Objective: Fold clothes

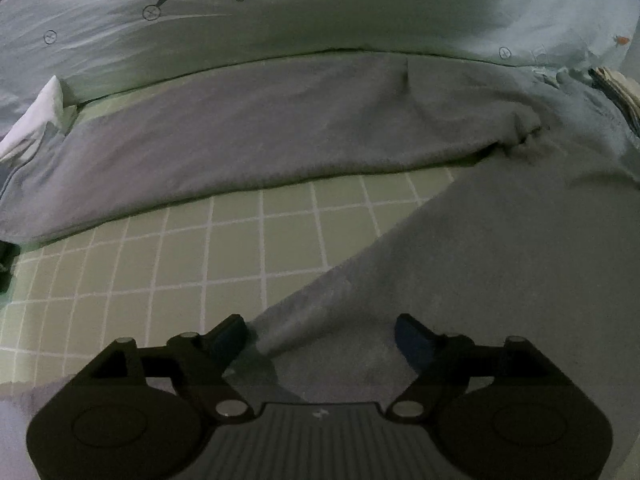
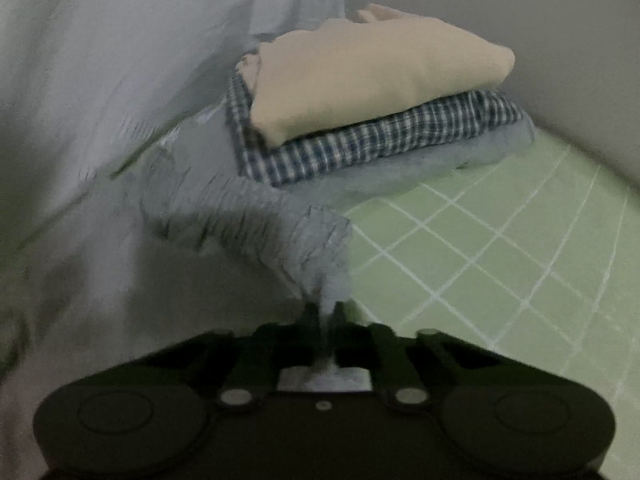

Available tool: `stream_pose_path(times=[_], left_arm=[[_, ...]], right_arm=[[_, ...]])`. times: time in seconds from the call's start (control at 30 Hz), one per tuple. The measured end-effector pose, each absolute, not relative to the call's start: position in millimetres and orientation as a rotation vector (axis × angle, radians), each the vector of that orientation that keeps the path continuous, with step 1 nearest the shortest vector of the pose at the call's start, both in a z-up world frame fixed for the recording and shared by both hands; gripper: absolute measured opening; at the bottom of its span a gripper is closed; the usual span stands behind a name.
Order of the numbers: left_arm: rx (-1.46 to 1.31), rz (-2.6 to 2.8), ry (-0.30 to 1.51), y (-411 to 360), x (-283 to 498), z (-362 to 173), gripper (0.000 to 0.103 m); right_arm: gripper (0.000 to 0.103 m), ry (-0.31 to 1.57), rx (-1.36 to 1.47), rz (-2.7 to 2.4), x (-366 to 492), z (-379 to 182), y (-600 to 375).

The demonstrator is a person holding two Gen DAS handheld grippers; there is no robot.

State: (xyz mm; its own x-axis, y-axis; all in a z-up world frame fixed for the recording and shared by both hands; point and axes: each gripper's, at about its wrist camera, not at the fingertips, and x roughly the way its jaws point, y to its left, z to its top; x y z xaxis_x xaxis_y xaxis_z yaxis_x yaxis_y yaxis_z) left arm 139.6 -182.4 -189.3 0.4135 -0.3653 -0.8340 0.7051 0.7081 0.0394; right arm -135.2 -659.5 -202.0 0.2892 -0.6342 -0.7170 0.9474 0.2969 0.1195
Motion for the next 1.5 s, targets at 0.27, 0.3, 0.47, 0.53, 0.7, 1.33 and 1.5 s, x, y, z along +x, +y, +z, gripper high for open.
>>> stream_pose_path(times=[0.27, 0.3, 0.47, 0.53, 0.7, 1.33, 1.5], left_arm=[[0.432, -0.715, 0.933, -163, 127, -189, 0.087], [0.432, -0.719, 0.936, -160, 126, -189, 0.088], [0.438, -0.742, 0.942, -143, 117, -188, 0.091], [0.443, -0.749, 0.943, -138, 114, -188, 0.091], [0.436, -0.738, 0.951, -134, 109, -186, 0.091], [0.329, -0.535, 1.043, -209, 49, -184, 0.091], [0.315, -0.484, 1.053, -218, 44, -185, 0.093]], right_arm=[[0.003, 0.622, 0.638, -1.257, -203, -199, -609], [0.002, 0.625, 0.643, -1.268, -213, -199, -603], [0.002, 0.631, 0.68, -1.335, -261, -197, -576], [0.002, 0.63, 0.7, -1.362, -280, -196, -567], [0.005, 0.673, 0.706, -1.352, -304, -192, -553], [0.043, 0.72, 0.445, -0.761, -165, -176, -641], [0.047, 0.785, 0.377, -0.657, -117, -198, -669]])
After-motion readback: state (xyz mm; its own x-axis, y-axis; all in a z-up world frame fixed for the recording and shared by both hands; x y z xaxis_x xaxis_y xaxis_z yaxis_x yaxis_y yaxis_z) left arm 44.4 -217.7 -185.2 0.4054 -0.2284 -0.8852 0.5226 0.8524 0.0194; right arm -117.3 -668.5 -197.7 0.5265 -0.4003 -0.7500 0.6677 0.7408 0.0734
